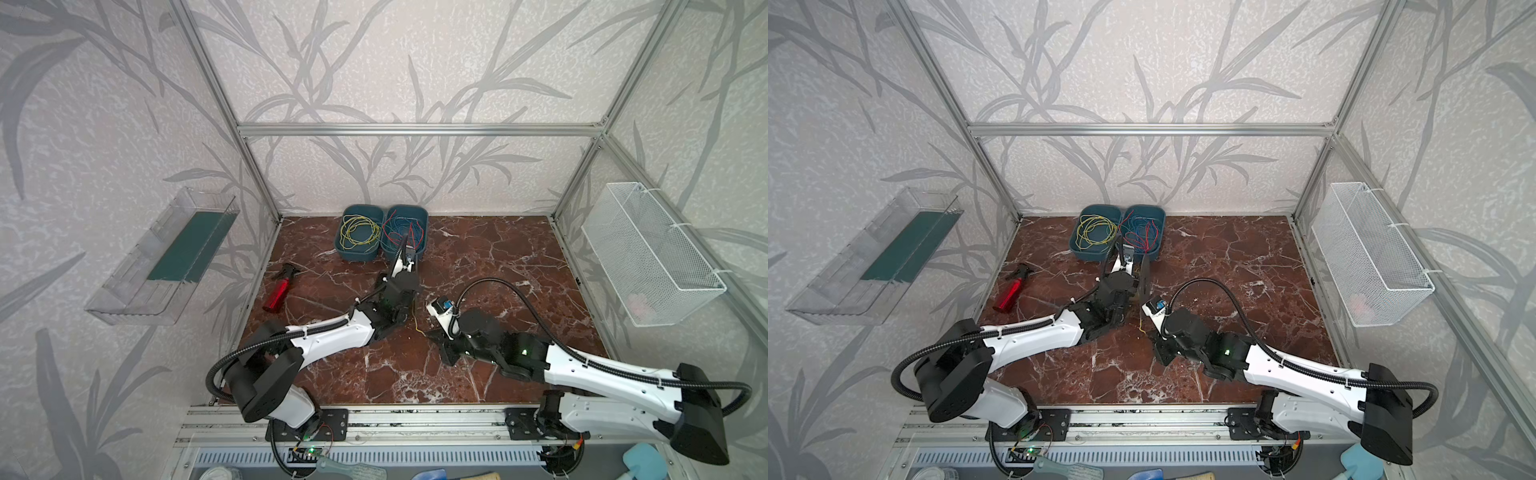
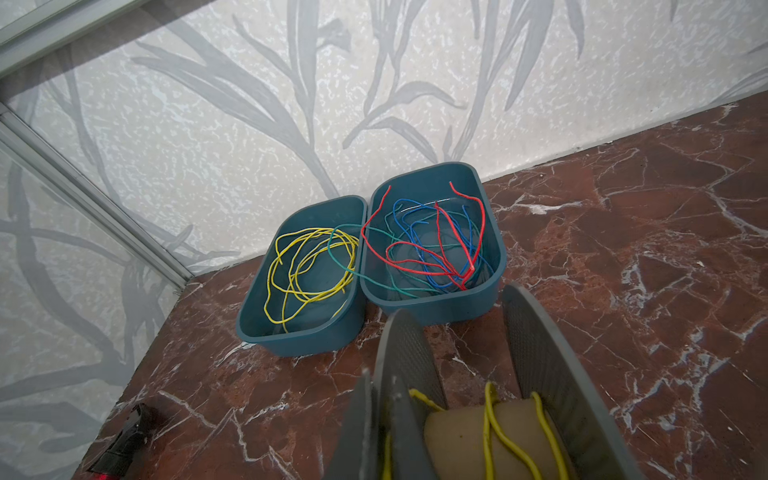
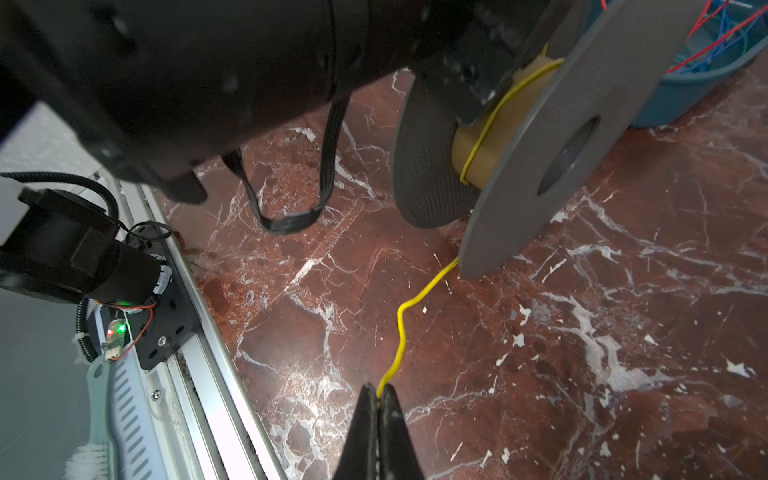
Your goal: Wrap the cables
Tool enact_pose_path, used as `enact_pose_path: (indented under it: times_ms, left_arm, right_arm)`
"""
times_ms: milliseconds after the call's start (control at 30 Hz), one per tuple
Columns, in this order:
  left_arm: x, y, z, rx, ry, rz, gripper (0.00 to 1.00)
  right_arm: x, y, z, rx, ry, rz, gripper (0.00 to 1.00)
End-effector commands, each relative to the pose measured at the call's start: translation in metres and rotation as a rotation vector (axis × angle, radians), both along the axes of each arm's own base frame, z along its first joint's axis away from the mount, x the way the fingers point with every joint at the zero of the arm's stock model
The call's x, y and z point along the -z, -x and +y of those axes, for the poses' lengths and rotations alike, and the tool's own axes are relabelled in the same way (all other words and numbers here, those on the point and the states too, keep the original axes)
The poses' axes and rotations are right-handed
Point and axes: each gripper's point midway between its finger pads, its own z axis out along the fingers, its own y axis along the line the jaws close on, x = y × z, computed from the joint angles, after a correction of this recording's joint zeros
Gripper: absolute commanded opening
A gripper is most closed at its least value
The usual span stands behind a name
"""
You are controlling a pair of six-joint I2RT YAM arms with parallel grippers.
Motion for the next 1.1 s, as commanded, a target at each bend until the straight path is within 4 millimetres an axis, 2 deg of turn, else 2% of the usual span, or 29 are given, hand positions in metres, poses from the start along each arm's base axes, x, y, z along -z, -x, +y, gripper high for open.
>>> enact_pose_path:
  times_ms: [0, 133, 167, 233, 467, 733, 1067]
  left_arm:
    - [0.004, 0.002, 0.017, -0.020, -0.031, 0.024, 0.00]
    - [0.006, 0.007, 0.017, 0.005, -0.026, 0.047, 0.00]
    - [0.006, 0.008, 0.018, 0.008, -0.028, 0.051, 0.00]
    - [0.005, 0.009, 0.018, 0.011, -0.032, 0.058, 0.00]
    - [0.006, 0.011, 0.013, 0.043, -0.026, 0.071, 0.00]
    - [0.014, 0.016, 0.010, 0.075, -0.028, 0.090, 0.00]
    - [0.012, 0.021, 0.011, 0.092, -0.018, 0.090, 0.00]
  right_arm:
    - [-0.033, 0.001, 0.013, -0.068, -0.078, -0.026, 0.00]
    - [-0.045, -0.010, 0.022, -0.060, -0.110, -0.047, 0.00]
    - [-0.048, -0.022, 0.018, -0.030, -0.115, -0.054, 0.00]
    - [-0.054, -0.030, 0.021, -0.026, -0.123, -0.062, 0.00]
    - [-0.067, -0.049, 0.036, -0.026, -0.153, -0.079, 0.00]
    - [-0.075, -0.080, 0.036, 0.033, -0.173, -0.092, 0.00]
    - [-0.082, -0.107, 0.036, 0.085, -0.231, -0.075, 0.00]
